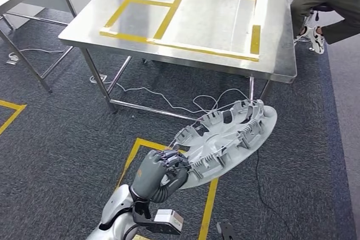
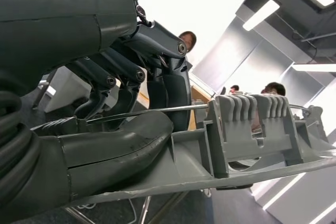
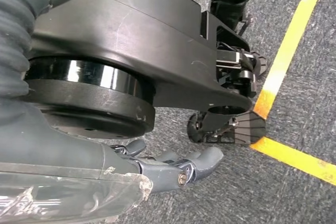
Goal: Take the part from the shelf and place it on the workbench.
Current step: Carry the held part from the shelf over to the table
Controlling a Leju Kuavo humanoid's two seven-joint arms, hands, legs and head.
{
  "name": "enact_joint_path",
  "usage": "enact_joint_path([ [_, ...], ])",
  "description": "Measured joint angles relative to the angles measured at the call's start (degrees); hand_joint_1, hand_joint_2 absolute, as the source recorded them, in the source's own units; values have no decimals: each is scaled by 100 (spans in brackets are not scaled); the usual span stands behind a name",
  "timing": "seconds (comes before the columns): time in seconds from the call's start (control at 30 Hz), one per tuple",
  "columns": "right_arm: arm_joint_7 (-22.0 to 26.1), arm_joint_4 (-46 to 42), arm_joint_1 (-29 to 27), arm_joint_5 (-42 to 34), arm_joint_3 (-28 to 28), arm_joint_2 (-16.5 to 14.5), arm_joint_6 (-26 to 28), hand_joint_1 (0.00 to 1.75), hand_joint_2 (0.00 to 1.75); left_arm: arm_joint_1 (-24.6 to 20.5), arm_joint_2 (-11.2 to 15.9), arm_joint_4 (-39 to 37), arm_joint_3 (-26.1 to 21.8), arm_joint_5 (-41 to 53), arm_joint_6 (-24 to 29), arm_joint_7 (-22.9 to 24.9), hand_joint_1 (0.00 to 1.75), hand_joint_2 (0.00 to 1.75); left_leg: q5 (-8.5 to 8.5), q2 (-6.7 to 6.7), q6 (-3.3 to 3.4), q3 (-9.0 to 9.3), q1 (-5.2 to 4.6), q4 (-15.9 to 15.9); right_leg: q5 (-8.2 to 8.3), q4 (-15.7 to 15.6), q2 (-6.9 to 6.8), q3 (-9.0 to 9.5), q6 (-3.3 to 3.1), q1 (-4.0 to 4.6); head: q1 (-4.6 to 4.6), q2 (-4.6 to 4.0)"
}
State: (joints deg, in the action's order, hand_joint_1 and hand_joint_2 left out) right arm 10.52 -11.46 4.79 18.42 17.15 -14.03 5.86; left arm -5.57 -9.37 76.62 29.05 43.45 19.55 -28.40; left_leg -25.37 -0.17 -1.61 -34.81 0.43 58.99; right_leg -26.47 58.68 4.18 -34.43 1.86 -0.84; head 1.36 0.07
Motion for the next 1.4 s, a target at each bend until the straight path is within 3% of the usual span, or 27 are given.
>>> enact_joint_path([
  [0.1,-5,-4,-10,11,-2,0,15,0,175,-35,-57,-69,-7,3,-20,6,175,175,-102,-16,137,138,1,-199,-23,-23,-16,105,115,0,7,0],
  [0.17,-14,-7,-8,18,-2,0,21,0,175,-48,-86,-110,-16,6,-34,6,175,175,-133,-4,219,279,0,-213,-45,183,-151,58,155,3,30,0],
  [0.23,-18,-8,0,27,-2,0,28,0,175,-53,-97,-147,-27,7,-43,6,175,175,-215,19,262,421,-14,-217,-169,819,-304,-330,170,15,35,0],
  [0.3,-26,-8,-19,38,-2,1,45,0,175,-51,-99,-183,-32,8,-43,6,175,175,-358,34,276,584,-26,-222,-449,1419,-354,-844,171,18,38,0],
  [0.37,-35,-8,-50,54,-2,2,64,0,175,-50,-100,-220,-39,18,-24,10,175,175,-538,36,271,806,-28,-232,-702,1394,-365,-1093,163,18,40,0],
  [0.4,-36,-8,-62,60,-2,2,70,0,175,-49,-103,-237,-44,26,-4,15,175,175,-641,36,260,932,-28,-237,-657,1145,-374,-1112,156,18,42,0],
  [0.43,-38,-6,-80,65,-2,2,73,0,175,-48,-106,-254,-49,34,25,22,175,175,-753,36,243,1051,-29,-244,-363,825,-402,-1099,143,20,41,0],
  [0.5,-48,-3,-98,71,-2,2,78,0,175,-37,-125,-286,-72,8,110,35,175,175,-977,34,184,1265,-39,-270,459,336,-483,-1016,89,51,23,0],
  [0.53,-56,-4,-96,75,-2,2,80,0,175,-31,-147,-294,-98,-41,169,38,175,175,-1048,34,143,1366,-35,-311,737,241,-503,-966,48,75,15,0],
  [0.57,-61,-11,-78,79,-2,2,83,0,175,-26,-183,-297,-132,-112,238,33,175,175,-1054,34,99,1442,-28,-326,777,225,-498,-910,6,99,6,0],
  [0.63,-68,-29,-43,90,-2,2,98,0,175,-29,-259,-281,-212,-296,408,-15,175,175,-818,35,13,1335,-15,2,603,197,-436,-737,-74,86,6,1],
  [0.7,-69,-38,-37,99,-2,2,116,0,175,-17,-291,-266,-292,-481,592,-100,175,175,-529,29,-67,798,-13,830,436,98,-398,-469,-135,40,-19,1],
  [0.73,-71,-38,-50,103,-2,2,120,0,175,4,-294,-263,-341,-572,679,-143,175,175,-555,26,-97,469,-5,1205,341,41,-382,-320,-150,26,-36,0],
  [0.77,-73,-38,-61,107,-2,1,122,0,175,27,-301,-263,-388,-651,750,-178,175,175,-734,25,-121,168,4,1435,246,-11,-363,-166,-159,12,-48,1],
  [0.83,-81,-38,-88,113,-2,0,125,0,175,66,-315,-263,-471,-759,838,-224,175,175,-1286,26,-138,-301,16,1516,48,-97,-301,162,-152,-19,-52,0],
  [0.87,-84,-37,-99,115,-2,0,126,0,175,81,-320,-263,-499,-785,855,-234,175,175,-1458,26,-141,-453,16,1399,-54,-131,-269,330,-143,-36,-52,0],
  [0.9,-87,-37,-104,115,-2,-1,128,0,175,95,-321,-263,-527,-806,866,-245,175,175,-1439,27,-140,-558,15,1193,-160,-160,-237,499,-127,-55,-52,0],
  [0.93,-89,-36,-112,116,-2,-1,128,0,175,112,-321,-263,-554,-837,878,-262,175,175,-1109,31,-133,-613,15,878,-276,-188,-212,636,-100,-68,-54,0],
  [0.97,-90,-32,-116,117,-1,-2,130,0,175,128,-320,-264,-584,-890,903,-296,175,175,-565,41,-122,-647,15,479,-398,-196,-191,774,-70,-75,-73,0],
  [1.03,-93,-24,-115,119,0,-3,137,0,175,166,-329,-247,-639,-1062,985,-404,175,175,362,69,-77,-619,15,-114,-685,-280,-161,1020,-6,-54,-129,0],
  [1.07,-95,-22,-110,123,0,-4,145,0,175,175,-338,-221,-660,-1173,1041,-471,175,175,501,59,-45,-571,16,-261,-720,-296,-161,1160,32,-36,-151,1],
  [1.13,-102,-27,-86,137,0,-6,163,0,175,160,-369,-152,-690,-1408,1161,-594,175,175,403,13,34,-362,29,-316,-635,-216,-199,1343,96,-17,-140,1],
  [1.17,-106,-28,-69,147,-1,-7,171,0,175,149,-380,-123,-710,-1522,1233,-651,175,175,364,-5,74,-232,39,-333,-487,37,-242,1293,124,-16,-116,-1],
  [1.23,-121,-30,-23,166,-2,-12,179,0,175,152,-396,-81,-756,-1697,1385,-752,175,175,270,0,142,29,46,-342,-475,772,-335,888,151,-15,-63,-2],
  [1.3,-139,-30,-9,185,-2,-15,181,0,175,159,-396,-61,-789,-1774,1507,-813,175,175,67,5,190,288,35,-344,-940,1335,-379,349,161,5,-27,-2],
  [1.37,-165,-28,-25,205,-2,-15,179,0,175,165,-397,-57,-802,-1712,1613,-827,175,175,-147,-12,217,568,11,-350,-1556,1296,-383,-17,131,40,-5,-1],
  [1.4,-177,-28,-30,214,-2,-15,177,0,175,168,-398,-58,-804,-1634,1673,-831,175,175,-255,-24,229,708,-10,-356,-1660,1107,-383,-138,97,63,2,0],
])
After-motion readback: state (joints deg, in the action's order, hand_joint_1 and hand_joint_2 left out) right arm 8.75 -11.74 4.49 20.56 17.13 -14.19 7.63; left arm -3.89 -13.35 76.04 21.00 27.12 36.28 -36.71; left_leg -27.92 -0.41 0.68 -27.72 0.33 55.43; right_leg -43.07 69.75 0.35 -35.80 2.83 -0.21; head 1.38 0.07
